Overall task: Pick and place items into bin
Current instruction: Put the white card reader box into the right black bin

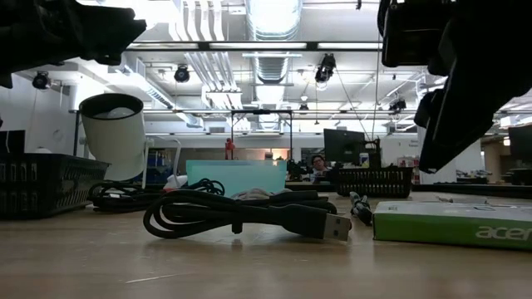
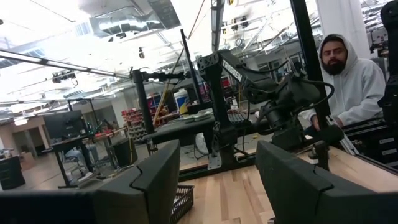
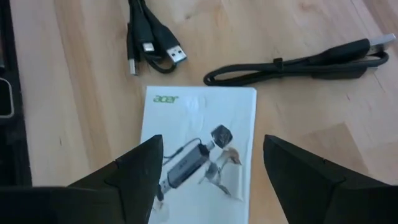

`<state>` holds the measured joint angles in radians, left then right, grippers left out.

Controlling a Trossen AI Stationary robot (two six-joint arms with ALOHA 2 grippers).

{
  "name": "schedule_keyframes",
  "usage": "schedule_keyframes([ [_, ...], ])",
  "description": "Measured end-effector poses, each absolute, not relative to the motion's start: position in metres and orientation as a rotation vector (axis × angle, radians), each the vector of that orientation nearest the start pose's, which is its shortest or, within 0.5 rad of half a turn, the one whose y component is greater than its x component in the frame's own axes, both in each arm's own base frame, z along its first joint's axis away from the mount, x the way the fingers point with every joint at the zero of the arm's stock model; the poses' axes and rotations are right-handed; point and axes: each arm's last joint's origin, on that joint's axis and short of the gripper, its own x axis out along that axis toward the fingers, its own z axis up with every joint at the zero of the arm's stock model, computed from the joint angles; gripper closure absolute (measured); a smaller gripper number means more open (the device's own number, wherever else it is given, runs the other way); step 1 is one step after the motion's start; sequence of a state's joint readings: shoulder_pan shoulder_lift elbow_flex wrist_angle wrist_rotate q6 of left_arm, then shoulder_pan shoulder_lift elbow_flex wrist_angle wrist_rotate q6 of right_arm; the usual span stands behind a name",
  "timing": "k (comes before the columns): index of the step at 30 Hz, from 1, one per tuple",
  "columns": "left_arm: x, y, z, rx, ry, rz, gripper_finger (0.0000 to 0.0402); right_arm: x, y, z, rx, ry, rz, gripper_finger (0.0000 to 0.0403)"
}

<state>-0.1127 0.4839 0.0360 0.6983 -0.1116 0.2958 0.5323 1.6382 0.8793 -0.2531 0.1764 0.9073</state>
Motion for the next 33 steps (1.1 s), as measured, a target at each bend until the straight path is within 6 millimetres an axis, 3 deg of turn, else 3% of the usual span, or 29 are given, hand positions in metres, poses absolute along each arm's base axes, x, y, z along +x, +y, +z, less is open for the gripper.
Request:
schedule_keyframes([
  [8, 0.126, -0.011, 0.198, 0.266, -0.247, 0.036, 0.0205, 0.260, 0.147, 0.150, 0.447, 1.045, -0.159, 0.0145],
  [33, 0.126, -0.011, 0.198, 0.273, -0.247, 0.037, 0.0205, 0.256, 0.143, 0.148, 0.303, 1.098, -0.123, 0.0145],
])
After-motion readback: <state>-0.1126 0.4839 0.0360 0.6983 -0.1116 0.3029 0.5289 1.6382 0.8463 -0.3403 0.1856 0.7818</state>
